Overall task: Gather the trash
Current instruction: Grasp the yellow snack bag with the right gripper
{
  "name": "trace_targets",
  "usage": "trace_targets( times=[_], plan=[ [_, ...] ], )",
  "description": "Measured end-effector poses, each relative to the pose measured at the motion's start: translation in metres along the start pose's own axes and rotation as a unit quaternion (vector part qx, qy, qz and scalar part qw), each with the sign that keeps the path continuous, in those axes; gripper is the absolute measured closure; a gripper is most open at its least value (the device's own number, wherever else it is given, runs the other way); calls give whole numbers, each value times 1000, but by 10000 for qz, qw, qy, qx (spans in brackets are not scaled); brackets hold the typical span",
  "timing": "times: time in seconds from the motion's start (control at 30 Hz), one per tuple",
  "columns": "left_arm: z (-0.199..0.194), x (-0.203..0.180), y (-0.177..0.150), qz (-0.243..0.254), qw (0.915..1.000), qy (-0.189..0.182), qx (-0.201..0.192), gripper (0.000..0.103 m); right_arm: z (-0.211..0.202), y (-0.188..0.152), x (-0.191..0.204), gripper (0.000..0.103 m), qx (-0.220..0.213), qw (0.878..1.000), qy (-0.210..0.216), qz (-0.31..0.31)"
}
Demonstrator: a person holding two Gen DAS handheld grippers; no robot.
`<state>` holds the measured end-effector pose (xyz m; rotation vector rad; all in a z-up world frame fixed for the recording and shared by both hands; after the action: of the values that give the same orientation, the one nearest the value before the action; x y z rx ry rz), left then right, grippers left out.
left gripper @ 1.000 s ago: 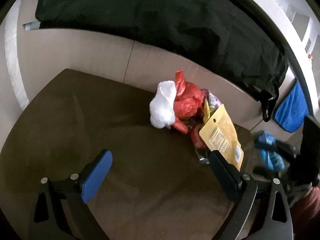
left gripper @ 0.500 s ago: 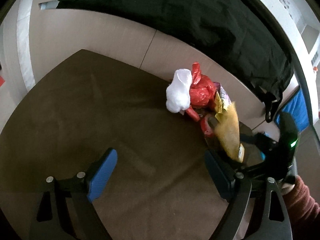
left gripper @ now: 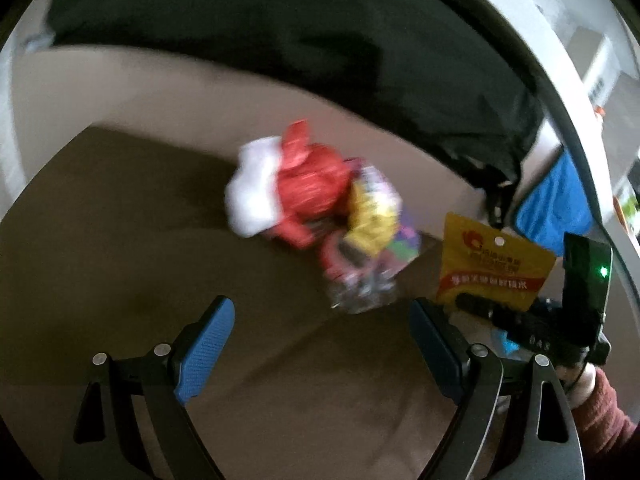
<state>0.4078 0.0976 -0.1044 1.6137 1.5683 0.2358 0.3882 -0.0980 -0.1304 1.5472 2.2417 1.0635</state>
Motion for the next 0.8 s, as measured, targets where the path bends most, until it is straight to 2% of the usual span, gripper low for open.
trace_targets(
  times=[0.13,0.27,0.37,0.43,0.47,0.5,0.6,0.7,0.8],
  plan=[
    [30,-39,27,428,9989,-94,-185,18,-6,-9,-22,94,-85,9987,102,492],
    [79,-55,54,600,9978,273,-55,22,-8,-13,-29,94,-132,9958,240,879],
    [111,-52,63,589,9962,629,101,24,-10,-18,-31,94,-142,9953,313,908],
    [125,-50,64,503,9962,673,224,28,-12,-25,-30,93,-107,9952,397,887],
    [129,-50,62,447,9962,678,300,40,-16,-29,-33,93,-100,9949,449,895],
    [132,-49,60,400,9962,684,370,61,-17,-30,-33,91,-89,9947,491,895],
    [127,-45,53,341,9960,715,409,73,-17,-34,-31,90,-33,9942,573,907],
    [102,-41,48,372,9965,684,309,84,-11,-30,-24,90,-3,9926,686,1007],
    [67,-36,37,392,9968,654,223,85,-14,-34,-18,90,68,9919,772,1002]
  ],
)
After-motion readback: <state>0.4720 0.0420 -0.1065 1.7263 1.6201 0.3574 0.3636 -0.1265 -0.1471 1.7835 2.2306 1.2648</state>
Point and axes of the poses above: each gripper's, at about its wrist camera, not at the fingertips, and z roughly the way its jaws point, x to its left, y to its top, the point moved 5 cm from there along z, roughly the way its jaws point, and after that the axes turned 2 degrees about -x, right-handed, at the moved point
